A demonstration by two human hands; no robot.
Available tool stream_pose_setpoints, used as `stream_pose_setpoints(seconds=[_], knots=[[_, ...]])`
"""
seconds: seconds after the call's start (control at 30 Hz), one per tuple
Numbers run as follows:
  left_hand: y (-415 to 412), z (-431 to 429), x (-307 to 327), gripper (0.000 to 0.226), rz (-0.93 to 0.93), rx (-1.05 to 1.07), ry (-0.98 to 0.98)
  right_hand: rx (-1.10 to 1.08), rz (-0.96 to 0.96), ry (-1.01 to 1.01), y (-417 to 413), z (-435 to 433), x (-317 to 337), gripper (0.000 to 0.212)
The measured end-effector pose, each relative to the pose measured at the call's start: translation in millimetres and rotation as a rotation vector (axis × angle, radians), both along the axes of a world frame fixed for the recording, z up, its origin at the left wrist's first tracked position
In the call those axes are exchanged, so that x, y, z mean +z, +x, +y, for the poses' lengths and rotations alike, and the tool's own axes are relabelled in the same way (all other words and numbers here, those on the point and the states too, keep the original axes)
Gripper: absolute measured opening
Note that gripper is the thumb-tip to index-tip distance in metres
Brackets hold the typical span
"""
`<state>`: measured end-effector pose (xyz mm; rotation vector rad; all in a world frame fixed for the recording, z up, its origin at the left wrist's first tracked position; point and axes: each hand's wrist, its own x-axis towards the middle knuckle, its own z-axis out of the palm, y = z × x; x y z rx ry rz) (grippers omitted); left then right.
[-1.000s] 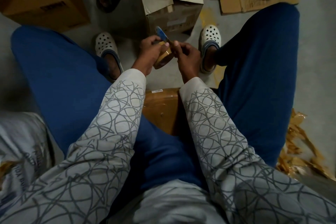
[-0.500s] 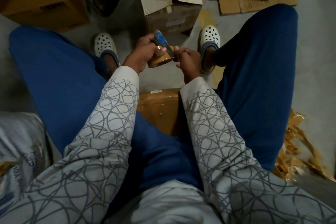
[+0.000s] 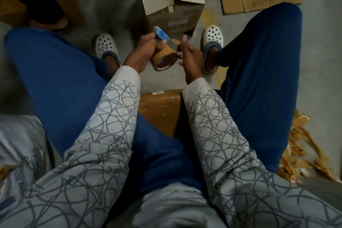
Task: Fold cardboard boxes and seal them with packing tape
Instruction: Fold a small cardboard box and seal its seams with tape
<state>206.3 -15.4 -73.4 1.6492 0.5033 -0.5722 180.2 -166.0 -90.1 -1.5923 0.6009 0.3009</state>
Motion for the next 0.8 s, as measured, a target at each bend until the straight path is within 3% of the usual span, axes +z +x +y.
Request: stream_pose_setpoints(seconds=[0.17, 0.27, 0.5, 0.8], knots=[[-2, -6, 3, 0.032, -0.060, -0.095, 0.082, 0.119, -0.271, -0.185, 1, 1, -1, 0.031], [-6, -13, 6, 0.038, -0.055, -0.191, 0.059, 0.176, -0.263, -0.258, 1, 2, -5, 0.030], [-8, -22, 13, 0.026, -0.061, -0.320, 0.146, -0.034, -0.061, 0.039, 4, -1, -10, 0.023], [-5, -13, 16, 0.017, -0.084, -0.353, 0.170, -0.049, 0.115, 0.246, 6, 7, 2, 0.028]])
